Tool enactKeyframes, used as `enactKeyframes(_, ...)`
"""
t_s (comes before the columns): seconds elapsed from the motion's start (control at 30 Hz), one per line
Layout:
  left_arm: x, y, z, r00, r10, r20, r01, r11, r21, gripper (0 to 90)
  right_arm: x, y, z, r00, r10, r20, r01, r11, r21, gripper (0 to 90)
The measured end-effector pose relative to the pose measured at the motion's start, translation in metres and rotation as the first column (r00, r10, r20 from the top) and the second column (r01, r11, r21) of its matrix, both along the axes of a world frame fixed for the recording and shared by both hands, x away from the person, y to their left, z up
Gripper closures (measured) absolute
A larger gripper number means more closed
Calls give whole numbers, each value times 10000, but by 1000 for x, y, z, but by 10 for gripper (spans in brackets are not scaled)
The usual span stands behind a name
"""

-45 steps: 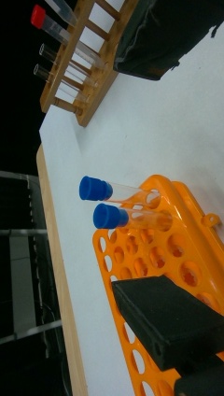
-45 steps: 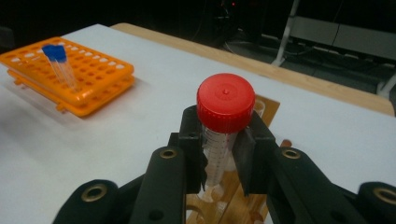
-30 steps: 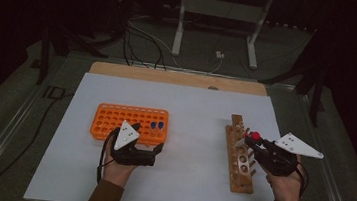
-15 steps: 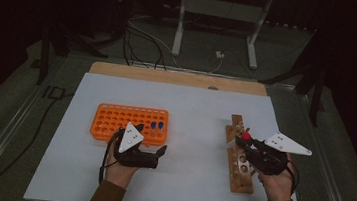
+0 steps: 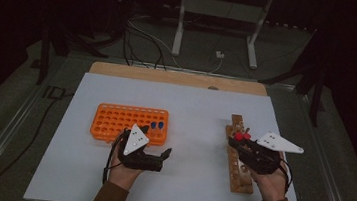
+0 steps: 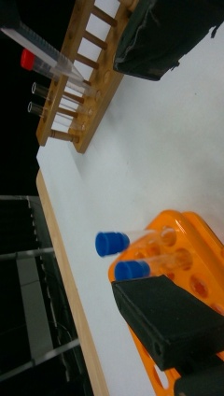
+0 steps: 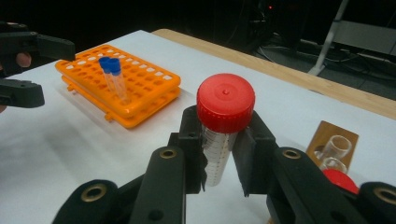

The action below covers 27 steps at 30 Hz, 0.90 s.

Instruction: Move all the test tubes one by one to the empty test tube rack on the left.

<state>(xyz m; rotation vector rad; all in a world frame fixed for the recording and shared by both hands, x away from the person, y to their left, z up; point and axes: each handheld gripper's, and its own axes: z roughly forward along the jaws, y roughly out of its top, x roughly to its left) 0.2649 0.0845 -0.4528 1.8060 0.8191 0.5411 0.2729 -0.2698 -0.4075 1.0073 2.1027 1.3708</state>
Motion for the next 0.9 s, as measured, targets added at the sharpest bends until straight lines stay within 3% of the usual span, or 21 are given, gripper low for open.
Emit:
enactKeyframes(0.27,-1,-21,-2,9991,-409,-74,410,9989,213,8,2,11,-1,9994,340,-90,-339,9994,73,745)
enactKeyframes(0.47,0,-37,-2,9978,-651,-94,652,9978,132,11,3,20,-3,9982,578,-179,-577,9983,43,745)
enactKeyframes(0.9,2,-72,-2,9939,-1101,55,1099,9935,296,29,3,40,-7,9940,1041,-338,-1042,9945,-32,744)
